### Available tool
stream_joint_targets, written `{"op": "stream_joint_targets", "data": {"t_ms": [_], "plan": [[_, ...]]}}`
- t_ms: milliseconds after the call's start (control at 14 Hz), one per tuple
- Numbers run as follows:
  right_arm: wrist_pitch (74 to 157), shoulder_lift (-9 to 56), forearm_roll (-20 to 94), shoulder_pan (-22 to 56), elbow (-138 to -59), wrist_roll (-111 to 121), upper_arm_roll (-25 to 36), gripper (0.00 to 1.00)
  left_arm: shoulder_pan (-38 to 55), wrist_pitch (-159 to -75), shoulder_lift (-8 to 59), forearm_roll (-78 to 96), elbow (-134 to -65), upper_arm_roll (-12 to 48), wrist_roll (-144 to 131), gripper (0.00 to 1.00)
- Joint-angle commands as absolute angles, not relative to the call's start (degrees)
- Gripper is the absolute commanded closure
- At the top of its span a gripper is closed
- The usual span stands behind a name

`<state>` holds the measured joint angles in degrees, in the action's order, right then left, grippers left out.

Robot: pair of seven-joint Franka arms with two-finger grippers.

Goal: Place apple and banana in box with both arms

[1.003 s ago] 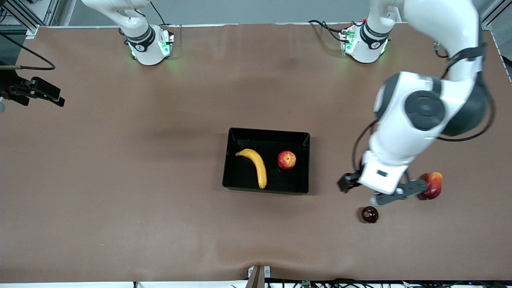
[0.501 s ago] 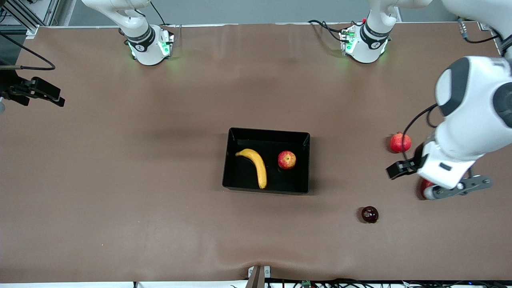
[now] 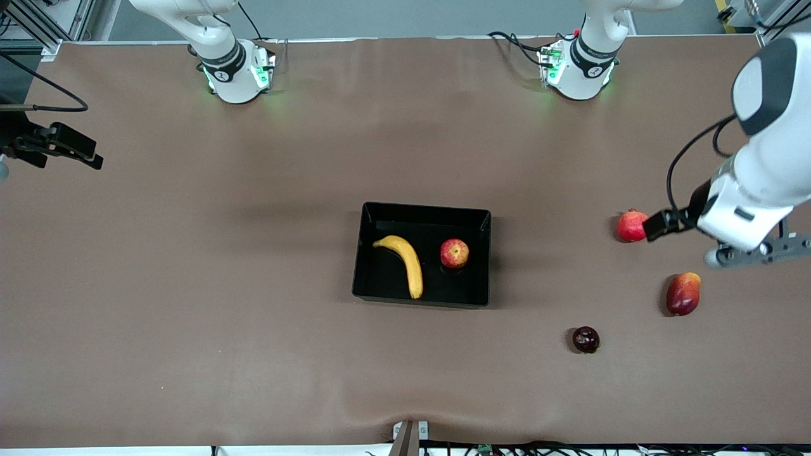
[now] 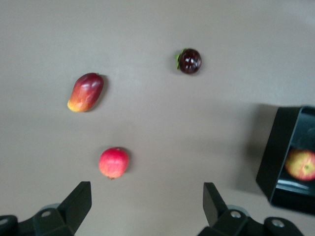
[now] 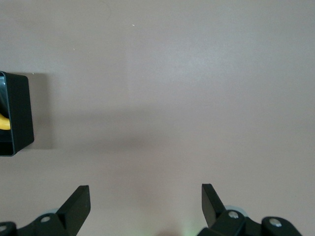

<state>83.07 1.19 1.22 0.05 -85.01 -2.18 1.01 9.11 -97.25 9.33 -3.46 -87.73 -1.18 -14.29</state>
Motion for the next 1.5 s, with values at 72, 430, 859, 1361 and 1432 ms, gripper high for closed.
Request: {"op": "stream_joint_targets", "data": {"t_ms": [72, 430, 859, 1361, 1432], "plan": [[82.6, 1.2, 1.2, -0.2, -84.5, -1.8, 0.7, 0.0, 8.4, -99.0, -0.7, -3.3, -97.2, -0.7, -10.6, 0.0], [82.5, 1.2, 1.2, -0.3, -84.5, -1.8, 0.7, 0.0, 8.3, -95.1, -0.8, -3.0, -93.5, -1.2, -7.9, 0.0], [82.6, 1.7, 1.3, -0.2, -84.5, -1.9, 0.7, 0.0, 3.0, -93.2, -0.9, -0.9, -91.9, -1.5, -1.6, 0.0], [82.5, 1.7, 1.3, -0.2, -84.5, -1.9, 0.7, 0.0, -5.9, -86.4, -2.3, -0.9, -90.7, 5.9, -0.5, 0.0], [82.5, 1.7, 1.3, -0.3, -84.5, -1.9, 0.7, 0.0, -5.7, -86.1, -3.3, -1.1, -91.0, 5.8, -0.4, 0.0]]}}
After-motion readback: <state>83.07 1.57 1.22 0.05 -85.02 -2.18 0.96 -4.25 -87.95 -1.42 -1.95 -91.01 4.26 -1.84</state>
